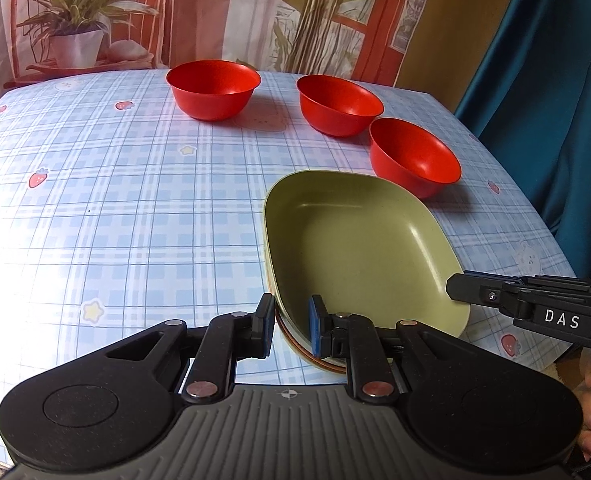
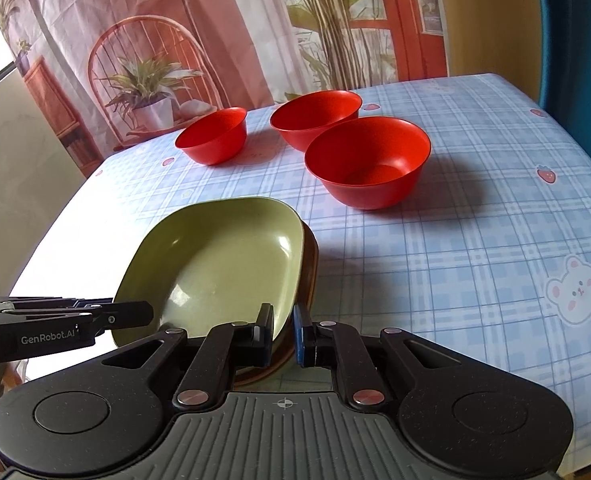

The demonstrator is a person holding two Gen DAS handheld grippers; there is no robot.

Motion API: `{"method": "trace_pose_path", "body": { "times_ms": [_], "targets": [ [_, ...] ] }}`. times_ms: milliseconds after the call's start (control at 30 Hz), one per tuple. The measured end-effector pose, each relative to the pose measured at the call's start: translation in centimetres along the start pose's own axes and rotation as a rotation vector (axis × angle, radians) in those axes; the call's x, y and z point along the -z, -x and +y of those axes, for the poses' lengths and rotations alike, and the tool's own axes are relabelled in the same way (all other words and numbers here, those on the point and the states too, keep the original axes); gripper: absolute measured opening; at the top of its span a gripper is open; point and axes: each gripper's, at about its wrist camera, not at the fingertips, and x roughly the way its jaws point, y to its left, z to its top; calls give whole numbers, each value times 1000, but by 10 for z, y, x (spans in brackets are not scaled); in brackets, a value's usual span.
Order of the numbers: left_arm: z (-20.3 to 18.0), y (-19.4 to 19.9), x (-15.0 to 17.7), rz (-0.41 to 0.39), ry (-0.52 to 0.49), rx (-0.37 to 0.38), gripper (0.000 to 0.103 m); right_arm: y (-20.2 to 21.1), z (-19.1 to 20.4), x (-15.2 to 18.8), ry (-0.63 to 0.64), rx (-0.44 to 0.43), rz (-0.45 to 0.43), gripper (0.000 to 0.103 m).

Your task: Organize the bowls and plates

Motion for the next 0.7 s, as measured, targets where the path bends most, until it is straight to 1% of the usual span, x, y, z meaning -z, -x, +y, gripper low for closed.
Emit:
{"method": "trace_pose_path", "body": {
  "times_ms": [133,267,400,567,700],
  "targets": [
    [1,-1,0,-1,0,3,19,1,0,0,-4,9,-6,15],
    [4,2,1,-9,18,17,19,3,-1,0,-11,10,-15,16],
    [4,7,1,-34,27,13,19,5,-1,0,-11,19,-27,18],
    [6,16,-3,-82,38,-8,19,12,-2,-5,-11,28,-70,19],
    [4,26,-15,-124,-13,-54,19,15,-4,-17,8,38,-88,19]
  ]
}}
